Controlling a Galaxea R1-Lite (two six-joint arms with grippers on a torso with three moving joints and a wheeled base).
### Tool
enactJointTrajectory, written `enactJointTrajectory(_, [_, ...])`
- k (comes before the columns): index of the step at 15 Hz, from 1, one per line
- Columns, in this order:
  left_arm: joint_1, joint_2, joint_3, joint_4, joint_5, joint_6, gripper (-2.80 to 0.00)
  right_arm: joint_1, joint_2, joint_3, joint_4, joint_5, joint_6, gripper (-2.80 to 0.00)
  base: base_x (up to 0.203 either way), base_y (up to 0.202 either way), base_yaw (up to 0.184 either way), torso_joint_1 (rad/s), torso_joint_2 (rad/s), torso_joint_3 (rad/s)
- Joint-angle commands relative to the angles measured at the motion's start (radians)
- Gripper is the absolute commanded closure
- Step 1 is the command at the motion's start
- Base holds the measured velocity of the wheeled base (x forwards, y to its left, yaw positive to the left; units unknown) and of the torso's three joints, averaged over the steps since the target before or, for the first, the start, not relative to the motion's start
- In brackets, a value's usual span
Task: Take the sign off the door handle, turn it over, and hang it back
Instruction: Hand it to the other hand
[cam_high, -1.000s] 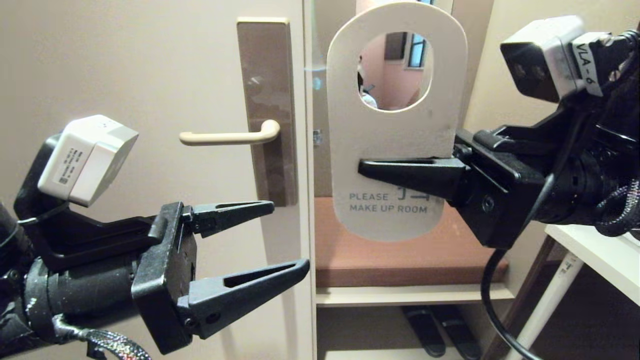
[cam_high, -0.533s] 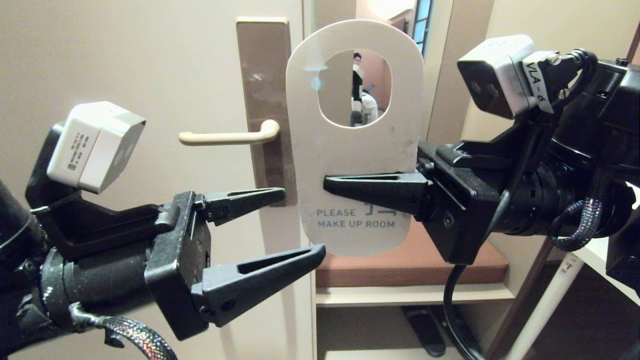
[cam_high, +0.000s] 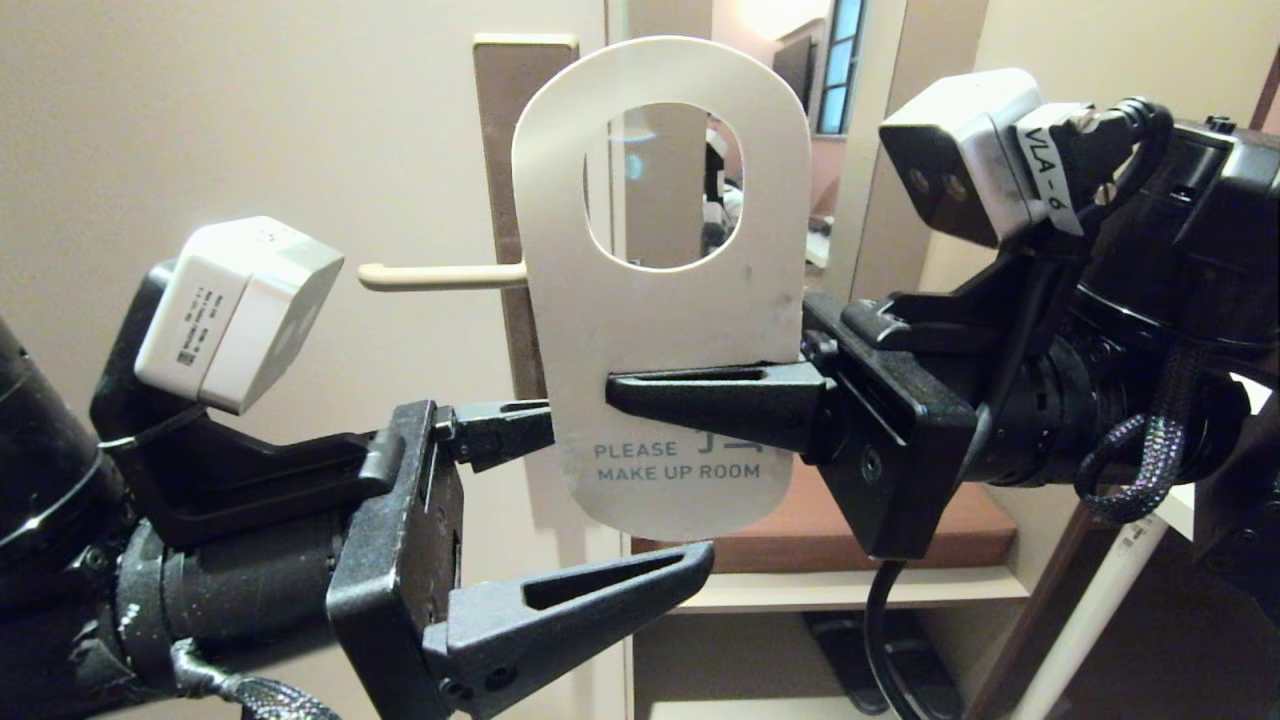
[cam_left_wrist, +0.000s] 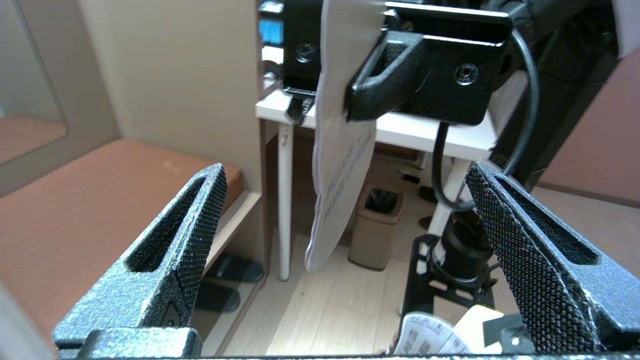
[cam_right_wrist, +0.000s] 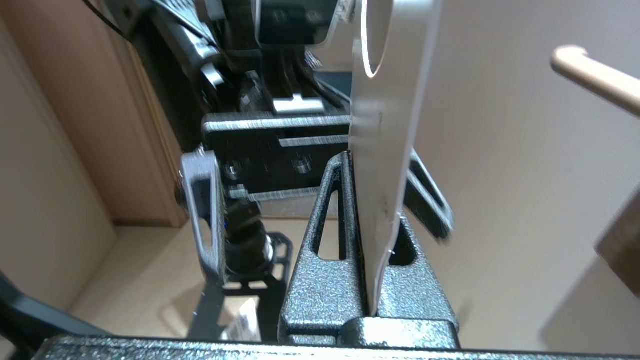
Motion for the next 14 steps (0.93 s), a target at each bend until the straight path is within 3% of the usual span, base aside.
enactJointTrajectory(1, [-0.006,0.015,-0.002,-0.012,-0.002,-0.002,-2.80,0.023,0.003,-0.035,-0.004,0.005,0.035,0.00,0.000,0.000,0.000,0.000,0.00,0.000])
enactJointTrajectory(4, [-0.015,0.014,0.000,-0.013,-0.002,-0.005,-2.80,0.031,0.005,-0.046,-0.004,0.005,0.052,0.00,0.000,0.000,0.000,0.000,0.00,0.000])
enactJointTrajectory(8, [-0.049,0.014,0.000,-0.056,-0.002,-0.062,-2.80,0.048,0.003,-0.043,-0.004,0.005,0.055,0.00,0.000,0.000,0.000,0.000,0.00,0.000])
enactJointTrajectory(14, [-0.078,0.012,0.002,-0.060,-0.002,-0.078,-2.80,0.077,0.003,-0.040,-0.004,0.006,0.074,0.00,0.000,0.000,0.000,0.000,0.00,0.000])
